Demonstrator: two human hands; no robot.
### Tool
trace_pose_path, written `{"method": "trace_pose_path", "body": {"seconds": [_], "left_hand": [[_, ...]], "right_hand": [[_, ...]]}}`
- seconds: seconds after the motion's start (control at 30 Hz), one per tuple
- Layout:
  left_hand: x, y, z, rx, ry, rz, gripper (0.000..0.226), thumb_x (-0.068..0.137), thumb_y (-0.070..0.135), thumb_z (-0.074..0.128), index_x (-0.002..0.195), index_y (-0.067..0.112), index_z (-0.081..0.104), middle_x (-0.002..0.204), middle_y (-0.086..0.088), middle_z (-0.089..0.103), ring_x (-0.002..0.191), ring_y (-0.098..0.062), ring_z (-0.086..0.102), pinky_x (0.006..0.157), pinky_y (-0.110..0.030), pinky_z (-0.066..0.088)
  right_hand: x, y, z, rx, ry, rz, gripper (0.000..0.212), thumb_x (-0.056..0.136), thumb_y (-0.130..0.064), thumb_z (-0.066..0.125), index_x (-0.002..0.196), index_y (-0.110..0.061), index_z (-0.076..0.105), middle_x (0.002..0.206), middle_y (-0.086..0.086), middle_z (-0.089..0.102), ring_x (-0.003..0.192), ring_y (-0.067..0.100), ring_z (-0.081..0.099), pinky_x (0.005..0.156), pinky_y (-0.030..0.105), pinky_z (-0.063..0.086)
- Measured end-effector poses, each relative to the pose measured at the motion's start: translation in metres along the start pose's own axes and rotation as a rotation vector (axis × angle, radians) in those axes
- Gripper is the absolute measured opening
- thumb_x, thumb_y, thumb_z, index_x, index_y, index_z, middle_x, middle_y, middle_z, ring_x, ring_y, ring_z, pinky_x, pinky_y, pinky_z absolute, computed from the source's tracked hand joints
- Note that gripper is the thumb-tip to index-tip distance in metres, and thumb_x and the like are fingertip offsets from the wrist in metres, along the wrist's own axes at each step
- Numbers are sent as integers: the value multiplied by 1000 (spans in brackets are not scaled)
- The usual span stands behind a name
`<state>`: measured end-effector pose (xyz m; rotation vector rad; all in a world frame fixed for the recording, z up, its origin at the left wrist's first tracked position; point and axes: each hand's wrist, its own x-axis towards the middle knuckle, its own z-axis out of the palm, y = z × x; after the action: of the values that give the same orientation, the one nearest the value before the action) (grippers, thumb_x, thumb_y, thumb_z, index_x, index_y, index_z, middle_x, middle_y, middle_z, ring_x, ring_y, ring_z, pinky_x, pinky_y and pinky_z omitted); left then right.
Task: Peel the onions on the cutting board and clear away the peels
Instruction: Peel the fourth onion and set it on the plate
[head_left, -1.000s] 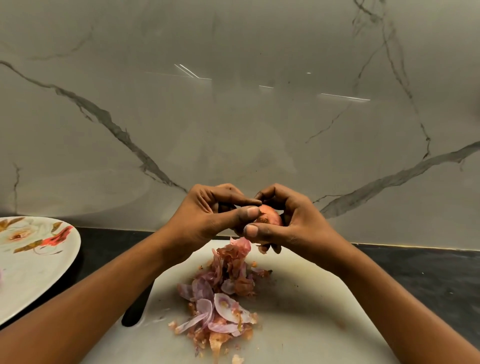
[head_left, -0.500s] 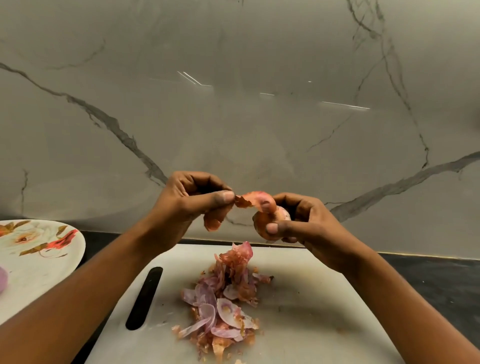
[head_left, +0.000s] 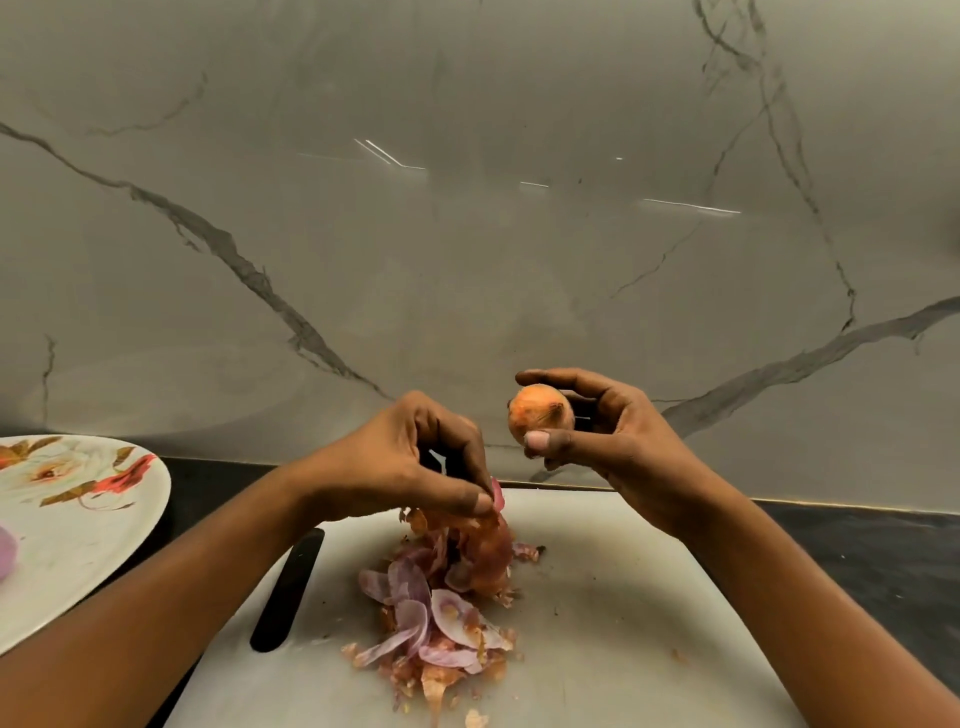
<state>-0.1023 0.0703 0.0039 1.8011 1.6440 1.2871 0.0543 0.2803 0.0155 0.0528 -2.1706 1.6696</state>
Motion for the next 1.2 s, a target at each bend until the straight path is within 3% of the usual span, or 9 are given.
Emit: {"method": "trace_pose_path", "body": {"seconds": [0.13, 0.2, 0.27, 0.4, 0.5, 0.7, 0.83, 0.93, 1.2], "left_hand": [[0, 0, 1, 80, 27, -46, 13, 88, 19, 86, 95, 9, 83, 90, -10, 76, 72, -27, 65, 61, -34, 49], [1, 2, 1, 96, 115, -59, 19, 84, 30, 89, 94, 14, 83, 88, -8, 78, 71, -31, 67, 61, -37, 50], [2, 4, 3, 78, 250, -67, 21, 80, 33, 90, 89, 17, 81, 84, -8, 77, 71, -25, 71, 64, -39, 57], [3, 4, 7, 27, 336, -74, 43, 77, 35, 93, 107, 18, 68, 97, -7, 74, 85, -32, 76, 74, -47, 66], [5, 5, 10, -24, 335, -117, 53, 74, 31, 91, 116, 17, 63, 103, -5, 73, 85, -32, 78, 73, -43, 66], [5, 3, 9, -116, 320, -143, 44, 77, 22, 86, 117, 13, 69, 109, -8, 77, 98, -30, 78, 82, -44, 65], [5, 4, 5, -276, 333, -123, 39, 86, 18, 76, 124, 9, 70, 115, -14, 78, 106, -34, 76, 84, -37, 64], [6, 6, 3, -464, 351, -164, 40, 93, 21, 68, 131, 9, 70, 122, -18, 75, 110, -38, 74, 84, -36, 65], [10, 9, 8, -744, 385, -274, 38, 95, 21, 61, 124, 1, 73, 121, -29, 72, 96, -37, 75, 81, -37, 67]], "right_hand": [[-2, -2, 3, -15, -84, 17, 56, 78, 1, 85, 129, -18, 72, 121, 10, 76, 110, 29, 75, 86, 30, 61], [-3, -3, 6, -44, -89, 0, 56, 77, 5, 86, 127, -14, 72, 117, 7, 77, 104, 26, 77, 84, 29, 61], [-3, -3, 9, -85, -77, -35, 55, 75, 4, 88, 125, -13, 72, 115, 7, 77, 102, 25, 77, 84, 30, 62], [-2, 3, 18, -234, -36, -140, 49, 76, -9, 91, 122, -12, 73, 111, 7, 78, 102, 26, 77, 87, 36, 64], [-3, 7, 21, -374, -22, -195, 49, 78, -23, 93, 123, -16, 74, 109, 0, 78, 99, 22, 78, 84, 42, 66], [-6, 6, 25, -484, -3, -204, 50, 77, -38, 90, 122, -25, 74, 107, -8, 77, 99, 15, 76, 85, 39, 66], [-5, 5, 23, -336, -26, -166, 59, 79, -18, 93, 132, -18, 69, 114, 0, 78, 106, 20, 77, 92, 40, 64], [-4, 1, 23, -211, -17, -122, 59, 83, -2, 86, 137, -14, 66, 111, 4, 81, 104, 20, 79, 90, 33, 64], [-2, -2, 22, -139, 67, -50, 47, 87, -1, 80, 131, -14, 68, 95, 8, 83, 87, 24, 81, 78, 28, 64]]}}
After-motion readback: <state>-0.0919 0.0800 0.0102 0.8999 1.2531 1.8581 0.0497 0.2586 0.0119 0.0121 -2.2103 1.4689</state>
